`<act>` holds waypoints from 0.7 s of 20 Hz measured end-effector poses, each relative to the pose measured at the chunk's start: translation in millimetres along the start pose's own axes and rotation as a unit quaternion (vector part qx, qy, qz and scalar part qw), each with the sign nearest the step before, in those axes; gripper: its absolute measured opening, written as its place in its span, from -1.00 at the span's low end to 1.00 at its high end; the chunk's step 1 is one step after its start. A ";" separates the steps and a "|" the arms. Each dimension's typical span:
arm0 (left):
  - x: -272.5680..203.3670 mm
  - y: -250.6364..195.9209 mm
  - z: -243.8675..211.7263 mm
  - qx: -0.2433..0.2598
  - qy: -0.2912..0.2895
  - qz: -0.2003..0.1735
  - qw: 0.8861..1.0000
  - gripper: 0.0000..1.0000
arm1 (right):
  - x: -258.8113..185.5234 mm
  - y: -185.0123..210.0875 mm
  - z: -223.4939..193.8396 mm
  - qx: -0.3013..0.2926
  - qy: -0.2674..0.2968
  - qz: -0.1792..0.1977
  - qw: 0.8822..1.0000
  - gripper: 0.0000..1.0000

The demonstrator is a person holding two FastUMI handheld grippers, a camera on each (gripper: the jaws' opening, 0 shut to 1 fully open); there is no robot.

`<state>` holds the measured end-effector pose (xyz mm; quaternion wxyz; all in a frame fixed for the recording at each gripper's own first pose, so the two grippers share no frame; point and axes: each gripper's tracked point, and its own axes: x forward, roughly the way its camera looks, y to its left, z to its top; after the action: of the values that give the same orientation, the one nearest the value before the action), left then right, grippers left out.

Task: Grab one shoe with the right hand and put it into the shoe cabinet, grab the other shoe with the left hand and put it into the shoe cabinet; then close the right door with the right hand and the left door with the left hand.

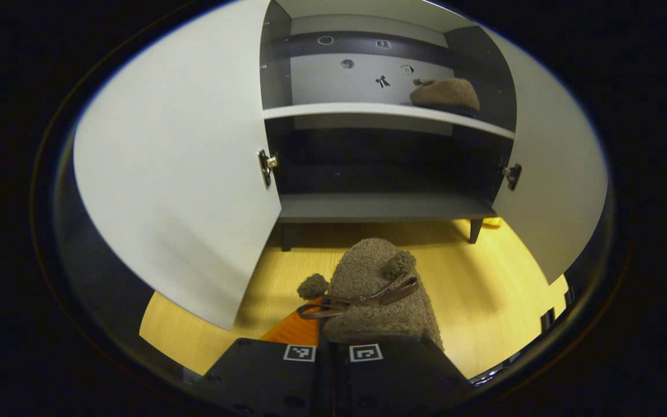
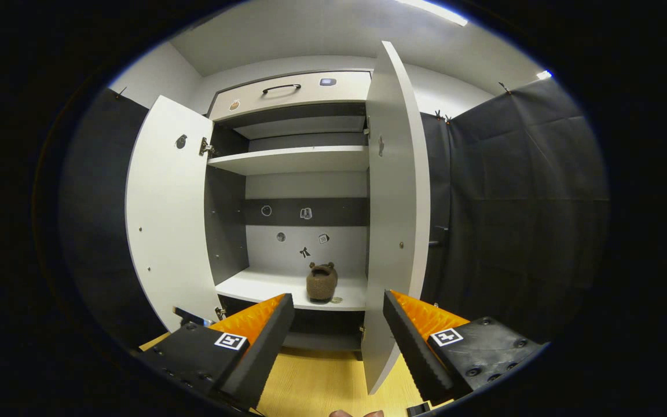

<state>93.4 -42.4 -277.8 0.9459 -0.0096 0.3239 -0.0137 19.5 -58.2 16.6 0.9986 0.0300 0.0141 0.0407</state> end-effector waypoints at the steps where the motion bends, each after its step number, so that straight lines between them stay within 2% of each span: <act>1: -12.1 -0.2 14.8 0.001 0.005 0.003 1.000 -0.87 | -1.5 -0.5 -1.7 0.008 0.003 0.002 1.000 0.97; 4: -33.9 -12.0 72.5 -0.008 -0.005 -0.010 1.000 -0.87 | -3.3 -12.3 -7.7 0.005 0.007 -0.004 1.000 0.98; 8: -46.3 -29.0 168.3 0.007 -0.054 -0.023 0.998 -0.87 | -5.6 -24.4 -21.8 0.010 0.023 -0.007 1.000 0.98; 12: -37.7 -34.2 260.5 0.028 -0.110 -0.005 0.994 -0.87 | -11.3 -36.2 -25.9 0.013 0.030 -0.011 0.999 0.98; 14: -24.6 -35.3 294.4 0.030 -0.117 0.004 0.993 -0.87 | -13.0 -43.6 -25.1 0.011 0.029 -0.016 0.999 0.98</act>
<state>253.7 -74.2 -29.2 0.9772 0.0189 0.2105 -0.0181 9.4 -101.1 -10.8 0.9979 0.0394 0.0436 0.0254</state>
